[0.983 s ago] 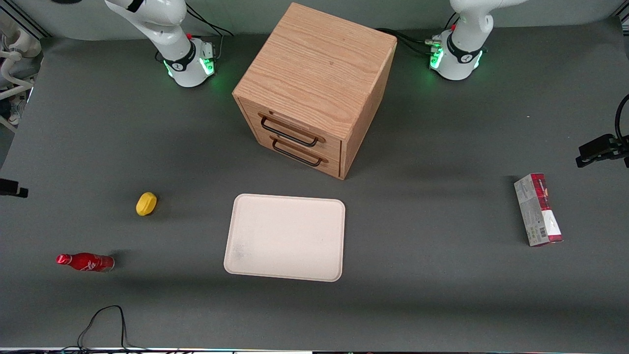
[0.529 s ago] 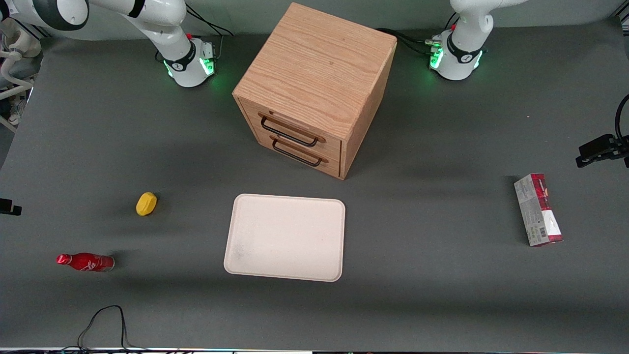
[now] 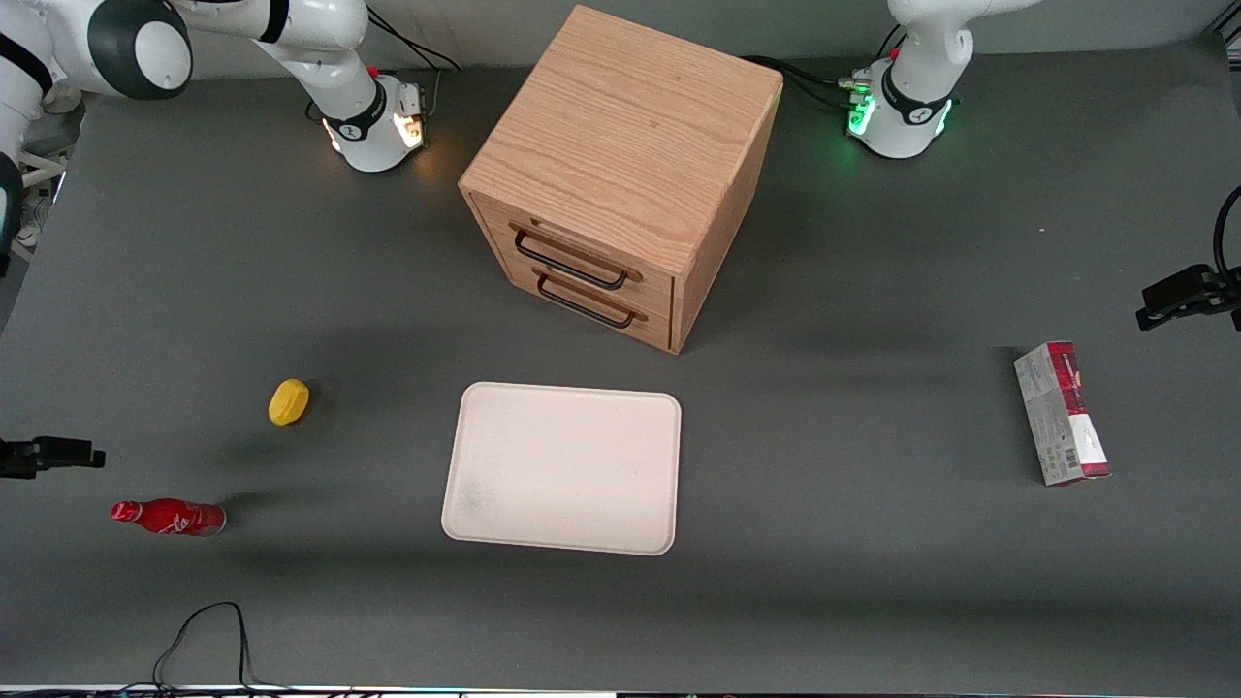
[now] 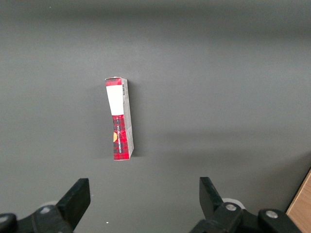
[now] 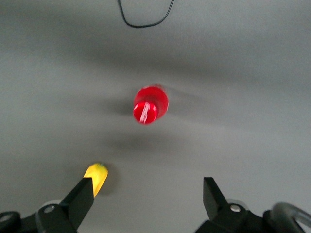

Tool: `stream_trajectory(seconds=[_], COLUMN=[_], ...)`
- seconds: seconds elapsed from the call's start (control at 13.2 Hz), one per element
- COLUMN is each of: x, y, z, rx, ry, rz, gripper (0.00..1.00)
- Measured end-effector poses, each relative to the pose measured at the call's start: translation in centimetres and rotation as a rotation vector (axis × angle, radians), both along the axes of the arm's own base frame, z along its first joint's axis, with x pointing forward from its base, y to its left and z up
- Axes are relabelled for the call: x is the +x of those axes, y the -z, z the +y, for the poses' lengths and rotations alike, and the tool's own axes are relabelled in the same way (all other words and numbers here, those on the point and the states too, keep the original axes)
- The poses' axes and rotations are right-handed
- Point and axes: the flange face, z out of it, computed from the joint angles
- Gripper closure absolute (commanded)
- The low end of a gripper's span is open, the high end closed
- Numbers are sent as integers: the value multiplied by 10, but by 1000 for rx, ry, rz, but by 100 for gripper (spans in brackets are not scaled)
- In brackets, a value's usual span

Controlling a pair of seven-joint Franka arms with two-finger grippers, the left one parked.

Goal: Place coke bottle on tray
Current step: 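Move the open right gripper down over the red Coca-Cola bottle, then close the right gripper around the bottle's body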

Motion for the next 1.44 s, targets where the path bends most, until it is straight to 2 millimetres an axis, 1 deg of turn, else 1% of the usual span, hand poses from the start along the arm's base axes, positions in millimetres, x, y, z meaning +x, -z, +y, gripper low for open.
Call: stream_trajectory(seconds=[0.23,0.3,0.45,0.76,1.06,1.28,1.44], x=[11,12,18,27,32,33,33], y=[36,45,55,64,76,78,78], z=[0,0,3,14,15,15,15], rx=[-4,-3,-7,-15,-20,-20,-20], ry=[19,24,33,33,37,38,38], rz=[-10,-8,-28,-61,-82,-83,-83], gripper=[0,0,0,1,1,9,9])
